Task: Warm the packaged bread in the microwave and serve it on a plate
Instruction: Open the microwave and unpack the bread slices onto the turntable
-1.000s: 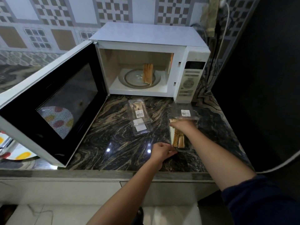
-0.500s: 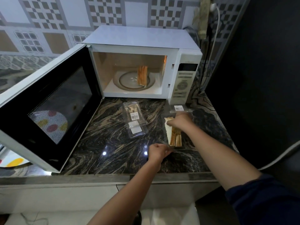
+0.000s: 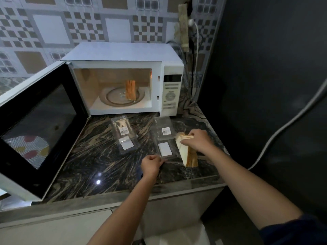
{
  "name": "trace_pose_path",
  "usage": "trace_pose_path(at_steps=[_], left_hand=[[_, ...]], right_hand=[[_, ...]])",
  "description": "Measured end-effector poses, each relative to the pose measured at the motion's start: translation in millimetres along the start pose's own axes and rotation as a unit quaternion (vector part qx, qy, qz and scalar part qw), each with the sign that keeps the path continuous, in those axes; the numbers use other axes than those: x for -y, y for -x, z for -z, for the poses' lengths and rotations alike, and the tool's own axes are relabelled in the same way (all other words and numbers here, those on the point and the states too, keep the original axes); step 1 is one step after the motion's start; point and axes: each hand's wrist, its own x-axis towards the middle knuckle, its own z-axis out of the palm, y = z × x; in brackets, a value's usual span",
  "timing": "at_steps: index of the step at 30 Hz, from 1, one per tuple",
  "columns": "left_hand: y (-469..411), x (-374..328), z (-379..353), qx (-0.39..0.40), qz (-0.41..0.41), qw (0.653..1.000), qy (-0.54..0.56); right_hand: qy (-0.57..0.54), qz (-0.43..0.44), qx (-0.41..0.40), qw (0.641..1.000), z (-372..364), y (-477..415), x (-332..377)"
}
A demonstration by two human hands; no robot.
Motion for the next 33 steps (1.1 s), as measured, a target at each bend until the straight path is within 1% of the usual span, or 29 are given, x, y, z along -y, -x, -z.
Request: trace_pose_path(at_steps=[3,5,7,9,10,12,15,19,21,23,28,33], left_hand=[[8,3,1,-0.026,-0.065,0.995,-0.078],[19,4,4,-0.044,-0.125,0.982,-0.138],[24,9,12,-0.048,-0.196,0.952,-0.231],[25,18,22,-0.026,-0.242,0.906,-0.346],[26,22,28,-0.011,-0.247,0.889,-0.385],[30,25,41,0.003,-0.245,0.874,-0.42],[29,27,62,-0.005,-0.257,0.841,-0.477],[22,32,92,0.012,-0.262,0.796,-0.545],[17,33,106,-0.007,-0.262,0.78,-0.568],[10,32,119,-0.037,-0.258,0.776,-0.575],[-22,17,149,-0.088,-0.219,0.784,-0.574],[-65,-11,168,-0.097,-0.208,0.788,-0.571]], right_hand=[[-0.024,-0.007,-0.014,1.0,13,11,-25],[-0.033,-0.015,-0.024,0.999,22,19,-37],[-0.042,-0.02,-0.038,0.998,30,22,-46],[-0.06,-0.021,-0.058,0.996,38,24,-47],[-0.066,-0.019,-0.067,0.995,41,24,-45],[-0.074,-0.011,-0.086,0.993,47,22,-38],[-0.089,0.008,-0.114,0.99,55,19,-20],[-0.095,0.031,-0.133,0.986,56,8,11],[-0.087,0.044,-0.138,0.986,53,2,30],[-0.072,0.055,-0.14,0.986,46,-6,52],[-0.071,0.107,-0.124,0.984,18,-33,110],[-0.081,0.14,-0.099,0.982,-12,-72,171]])
